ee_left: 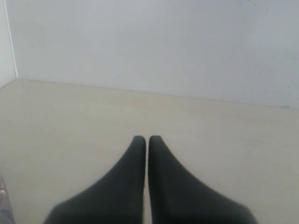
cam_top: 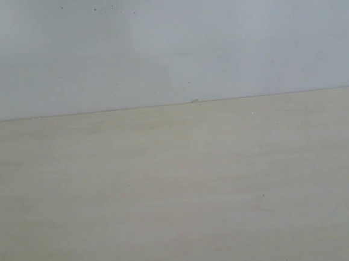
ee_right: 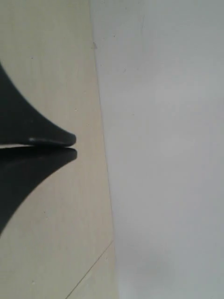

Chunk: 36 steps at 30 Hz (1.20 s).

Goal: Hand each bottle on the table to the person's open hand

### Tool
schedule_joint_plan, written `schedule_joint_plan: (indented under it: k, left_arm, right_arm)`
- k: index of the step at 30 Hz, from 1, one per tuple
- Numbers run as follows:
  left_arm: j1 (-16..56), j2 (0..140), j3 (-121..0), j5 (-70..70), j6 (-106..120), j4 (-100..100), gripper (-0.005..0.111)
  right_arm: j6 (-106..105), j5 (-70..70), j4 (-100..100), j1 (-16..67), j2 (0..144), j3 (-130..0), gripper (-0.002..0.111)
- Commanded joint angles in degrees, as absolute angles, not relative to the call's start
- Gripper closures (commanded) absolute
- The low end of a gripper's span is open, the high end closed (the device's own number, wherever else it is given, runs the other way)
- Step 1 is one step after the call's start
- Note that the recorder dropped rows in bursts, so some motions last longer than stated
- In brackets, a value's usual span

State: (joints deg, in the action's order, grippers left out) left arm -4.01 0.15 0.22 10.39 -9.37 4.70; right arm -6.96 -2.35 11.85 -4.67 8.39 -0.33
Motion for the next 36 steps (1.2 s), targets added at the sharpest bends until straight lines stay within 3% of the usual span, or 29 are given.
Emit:
schedule_joint_plan:
  k: [1,14,36]
  left_arm:
    - [-4.2,0.0,0.0,10.3,-9.2,4.9,0.103]
    - [-4.2,0.0,0.0,10.3,-9.2,4.9,0.103]
    - [-4.2,0.0,0.0,10.3,-9.2,4.9,0.103]
  right_arm:
    - [9.9,-2.8,-5.0,-7.0,8.4,0.0,0.109]
    - [11.1,8.8,-5.1,-8.7,8.4,0.0,0.109]
    - [11.2,9.0,-5.1,-8.7,8.4,0.0,0.109]
